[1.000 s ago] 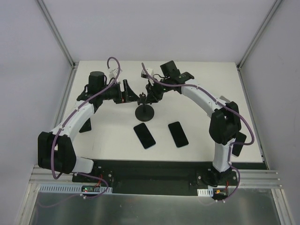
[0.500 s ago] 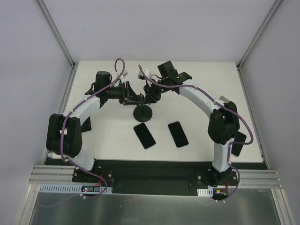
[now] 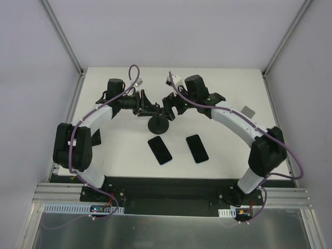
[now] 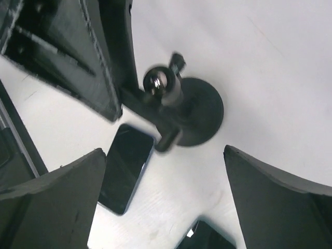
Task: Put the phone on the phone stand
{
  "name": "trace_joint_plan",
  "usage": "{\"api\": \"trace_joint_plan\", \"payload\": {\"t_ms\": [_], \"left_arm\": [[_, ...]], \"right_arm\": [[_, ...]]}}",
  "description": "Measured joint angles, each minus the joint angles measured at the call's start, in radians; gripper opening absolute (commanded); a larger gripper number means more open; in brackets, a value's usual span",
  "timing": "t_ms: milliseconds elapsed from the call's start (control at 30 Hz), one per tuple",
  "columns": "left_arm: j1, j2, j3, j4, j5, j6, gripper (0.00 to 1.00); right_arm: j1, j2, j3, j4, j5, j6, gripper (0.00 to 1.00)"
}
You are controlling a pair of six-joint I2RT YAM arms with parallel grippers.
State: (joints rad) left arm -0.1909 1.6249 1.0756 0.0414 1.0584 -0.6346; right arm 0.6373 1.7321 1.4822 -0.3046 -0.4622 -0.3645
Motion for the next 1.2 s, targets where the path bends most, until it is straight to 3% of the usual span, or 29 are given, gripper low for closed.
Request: {"api": "trace_joint_plan", "payload": {"t_ms": [100, 200, 300, 433, 633, 933, 1200], "left_arm": [[0.0, 0.0, 0.0, -0.013, -0.018, 0.005, 0.7], [0.002, -0.001, 0.0, -0.031, -0.032, 0.013, 0.8], [0.01, -0.01, 0.0, -0.04, -0.047, 0.018, 0.92], [0.035, -0.074, -0.005, -0.077, -0.084, 0.039, 0.91], [0.061, -0.277, -0.005, -0.174, -0.277, 0.14, 0.9], [0.061, -0.462, -0.006, -0.224, -0.518, 0.232, 0.9], [0.061, -0.463, -0.011, -0.249, -0.545, 0.235, 0.9]], "right_arm": [[0.021, -0.158, -0.159, 0.056, 0.122, 0.112, 0.96], [0.067, -0.327, -0.327, 0.12, 0.283, 0.208, 0.96], [0.164, -0.399, -0.431, 0.16, 0.452, 0.291, 0.96], [0.301, -0.307, -0.465, 0.159, 0.587, 0.42, 0.96], [0.421, -0.045, -0.385, 0.069, 0.673, 0.527, 0.96], [0.486, 0.101, -0.236, 0.002, 0.752, 0.612, 0.97], [0.525, 0.179, -0.239, -0.006, 0.791, 0.638, 0.97]]}}
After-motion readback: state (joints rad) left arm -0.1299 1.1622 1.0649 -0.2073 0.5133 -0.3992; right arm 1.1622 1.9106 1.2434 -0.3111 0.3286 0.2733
